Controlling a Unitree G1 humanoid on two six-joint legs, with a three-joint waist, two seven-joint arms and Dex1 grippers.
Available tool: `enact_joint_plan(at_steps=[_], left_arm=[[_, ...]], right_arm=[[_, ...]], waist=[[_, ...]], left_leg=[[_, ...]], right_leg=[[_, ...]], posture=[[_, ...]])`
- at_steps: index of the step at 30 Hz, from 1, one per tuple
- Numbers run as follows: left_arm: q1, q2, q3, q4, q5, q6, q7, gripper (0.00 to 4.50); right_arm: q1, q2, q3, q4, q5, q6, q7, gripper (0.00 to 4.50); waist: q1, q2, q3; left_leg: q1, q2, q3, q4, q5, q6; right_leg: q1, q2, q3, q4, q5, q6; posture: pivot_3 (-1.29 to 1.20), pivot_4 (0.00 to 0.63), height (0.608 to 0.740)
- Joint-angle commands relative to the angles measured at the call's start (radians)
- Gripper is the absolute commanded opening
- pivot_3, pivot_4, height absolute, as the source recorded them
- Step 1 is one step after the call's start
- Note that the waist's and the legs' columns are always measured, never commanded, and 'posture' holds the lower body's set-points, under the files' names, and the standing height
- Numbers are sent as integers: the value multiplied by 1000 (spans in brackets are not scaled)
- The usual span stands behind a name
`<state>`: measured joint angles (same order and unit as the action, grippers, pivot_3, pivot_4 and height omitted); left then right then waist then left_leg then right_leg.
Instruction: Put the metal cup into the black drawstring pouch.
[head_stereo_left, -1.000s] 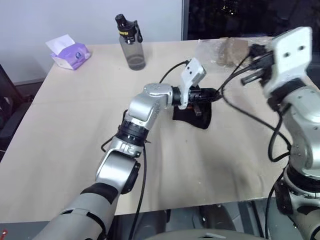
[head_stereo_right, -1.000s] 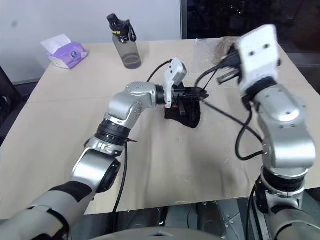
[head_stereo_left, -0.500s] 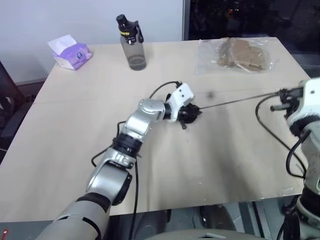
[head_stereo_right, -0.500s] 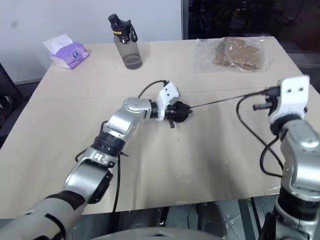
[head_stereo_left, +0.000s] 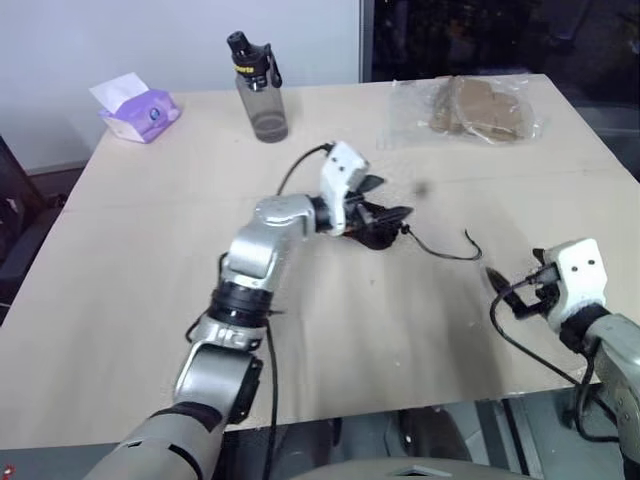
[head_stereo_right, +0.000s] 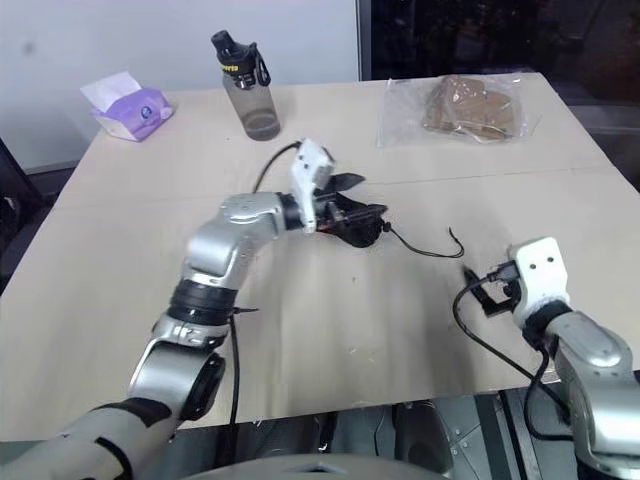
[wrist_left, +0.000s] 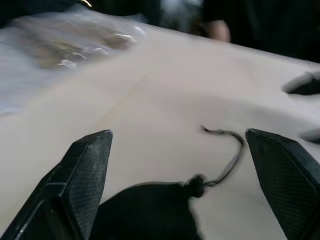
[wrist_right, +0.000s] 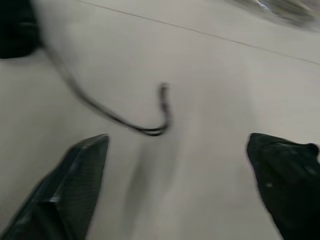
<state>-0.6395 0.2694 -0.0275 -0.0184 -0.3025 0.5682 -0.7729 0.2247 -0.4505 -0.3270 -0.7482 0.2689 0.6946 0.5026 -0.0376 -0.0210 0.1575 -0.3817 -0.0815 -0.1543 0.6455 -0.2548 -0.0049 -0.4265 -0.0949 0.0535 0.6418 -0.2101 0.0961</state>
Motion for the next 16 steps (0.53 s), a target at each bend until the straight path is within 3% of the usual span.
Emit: enact_joint_plan(at_steps=[1, 7, 16], left_arm=[[146, 84, 124, -175, -61, -23, 7, 4500], [513, 169, 299, -373, -206, 42, 11, 4500], [736, 183, 355, -477, -207, -15, 94, 4500]], right_arm=[[96, 8, -90, -86, 65, -110, 56, 4444], [225, 12, -174, -88, 119, -224, 100, 4444], [267, -29, -169, -18, 114, -286, 125, 4444]], waist=[[0, 0, 0], [11, 0, 0], [41, 0, 0]], left_leg=[[0, 0, 0, 0, 0, -1], [5, 3, 1, 0, -1, 2], [7, 6, 1, 4, -1, 2]], right_leg=[[0, 0, 0, 0, 0, 0], [7, -1, 0, -3, 0, 0], [15, -1, -6, -5, -4, 1]], posture=[[0, 150, 740], [0, 150, 740], [0, 150, 740]])
